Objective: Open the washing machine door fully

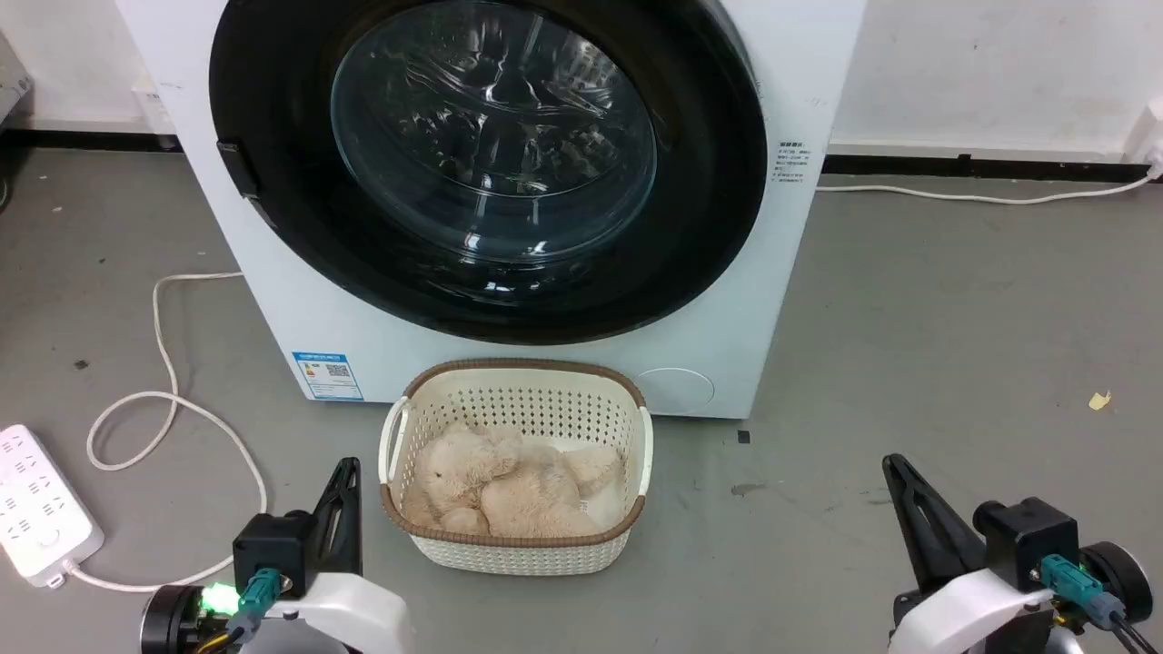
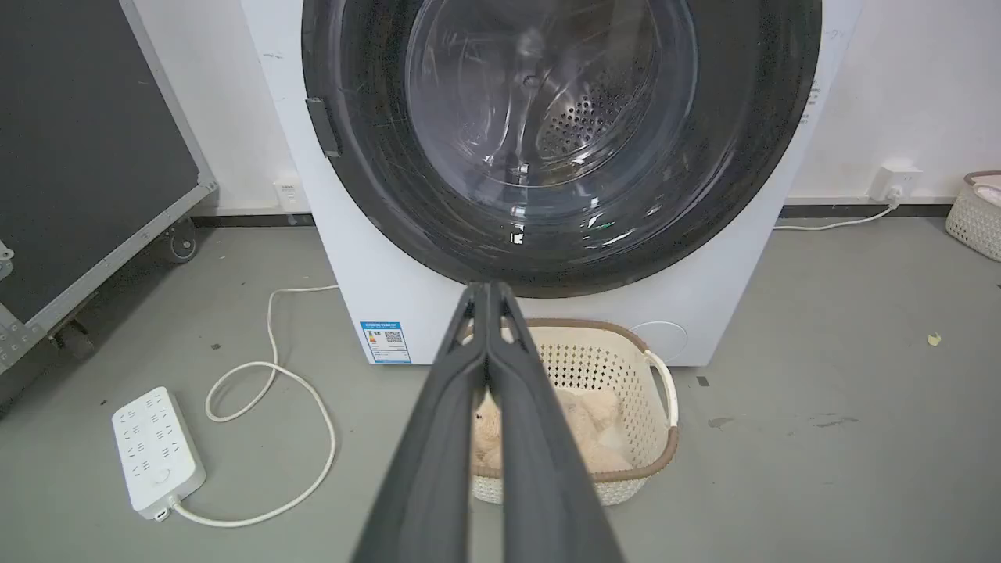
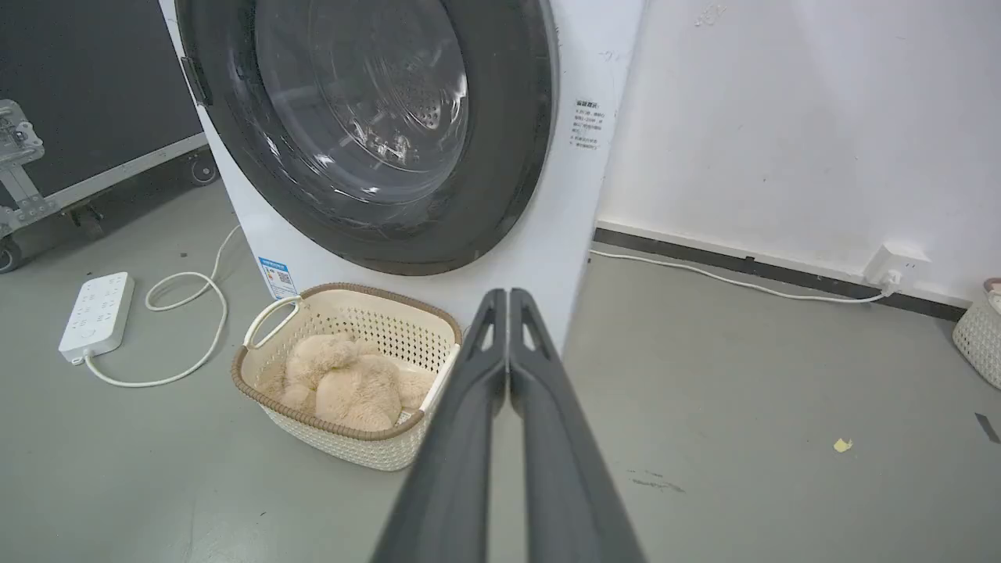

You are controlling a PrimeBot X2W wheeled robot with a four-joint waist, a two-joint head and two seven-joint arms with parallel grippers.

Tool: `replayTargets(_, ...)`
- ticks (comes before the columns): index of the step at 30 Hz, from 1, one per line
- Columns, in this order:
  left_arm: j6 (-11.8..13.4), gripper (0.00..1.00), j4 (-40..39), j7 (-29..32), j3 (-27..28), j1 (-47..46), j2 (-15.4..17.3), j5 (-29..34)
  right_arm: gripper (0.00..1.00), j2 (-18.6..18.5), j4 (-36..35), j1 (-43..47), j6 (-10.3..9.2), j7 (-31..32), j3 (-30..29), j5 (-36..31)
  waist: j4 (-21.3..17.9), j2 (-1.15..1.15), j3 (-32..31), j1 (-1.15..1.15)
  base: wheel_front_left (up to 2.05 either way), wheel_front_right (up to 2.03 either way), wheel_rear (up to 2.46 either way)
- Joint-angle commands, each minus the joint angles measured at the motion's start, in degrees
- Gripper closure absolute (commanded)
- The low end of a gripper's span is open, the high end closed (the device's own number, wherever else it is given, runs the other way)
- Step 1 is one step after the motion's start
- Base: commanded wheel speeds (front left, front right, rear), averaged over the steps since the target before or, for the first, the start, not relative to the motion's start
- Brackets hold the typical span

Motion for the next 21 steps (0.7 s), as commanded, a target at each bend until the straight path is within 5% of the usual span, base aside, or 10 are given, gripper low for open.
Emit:
replayTargets(1,0.15,1.0,-0.23,0.02,-0.01,-0.55,0.06,0.5,1.0,0.27,0.13,-0.67,-0.05,0.04,-0.01,-0.43,0.0,0.0,0.0,0.0,0.0,0.0,0.0)
replayTargets(21,0.15,1.0,-0.23,0.02,-0.01,-0.55,0.06,0.5,1.0,0.27,0.13,-0.67,-0.05,0.04,-0.01,-0.43,0.0,0.0,0.0,0.0,0.0,0.0,0.0)
